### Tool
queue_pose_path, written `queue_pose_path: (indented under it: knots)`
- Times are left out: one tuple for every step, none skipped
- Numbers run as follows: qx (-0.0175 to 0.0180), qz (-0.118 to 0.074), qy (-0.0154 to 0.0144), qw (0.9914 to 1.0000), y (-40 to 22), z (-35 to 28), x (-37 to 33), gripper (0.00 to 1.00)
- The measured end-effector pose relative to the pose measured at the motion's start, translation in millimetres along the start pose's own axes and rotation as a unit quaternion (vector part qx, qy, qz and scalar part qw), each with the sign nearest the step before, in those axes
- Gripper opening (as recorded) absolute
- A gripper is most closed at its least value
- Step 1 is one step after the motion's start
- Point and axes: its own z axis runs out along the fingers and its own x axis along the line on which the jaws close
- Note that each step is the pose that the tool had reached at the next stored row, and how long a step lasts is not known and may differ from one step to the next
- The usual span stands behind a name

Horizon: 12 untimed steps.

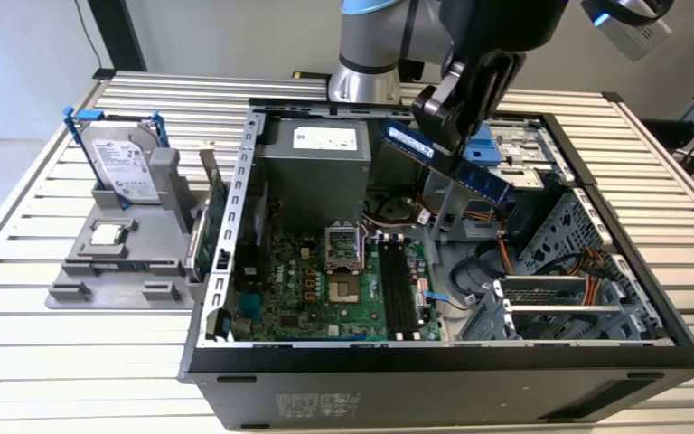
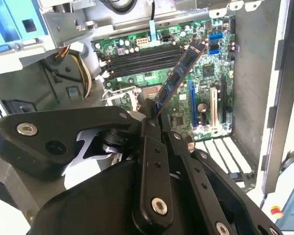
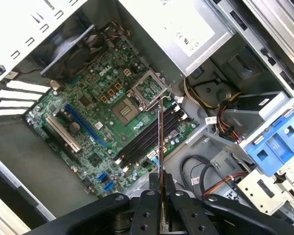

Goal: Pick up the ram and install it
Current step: 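Pick up the ram and move it above insertion slot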

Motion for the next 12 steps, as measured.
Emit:
queue_pose_path:
  knots:
    - [0.0001,0.007,0.0,0.99997,0.0,0.0,0.0,0.0]
    - [0.0003,0.016,0.0,0.99988,0.0,0.0,0.0,0.0]
    - [0.0004,0.023,0.0,0.99973,0.0,0.0,0.0,0.0]
    - [0.0005,0.031,0.0001,0.99952,0.0,0.0,0.0,0.0]
    - [0.0006,0.039,0.0001,0.99926,0.0,0.0,0.0,0.0]
    - [0.0008,0.047,0.0001,0.99891,0.0,0.0,0.0,0.0]
    - [0.0009,0.055,0.0001,0.99851,0.0,0.0,0.0,0.0]
    - [0.001,0.062,0.0002,0.99808,0.0,0.0,0.0,0.0]
    - [0.0011,0.07,0.0002,0.99755,0.0,0.0,0.0,0.0]
    - [0.0013,0.078,0.0002,0.99693,0.0,0.0,0.0,0.0]
    - [0.0014,0.087,0.0002,0.99622,0.0,0.0,0.0,0.0]
    - [0.0016,0.096,0.0002,0.99541,0.0,0.0,0.0,0.0]
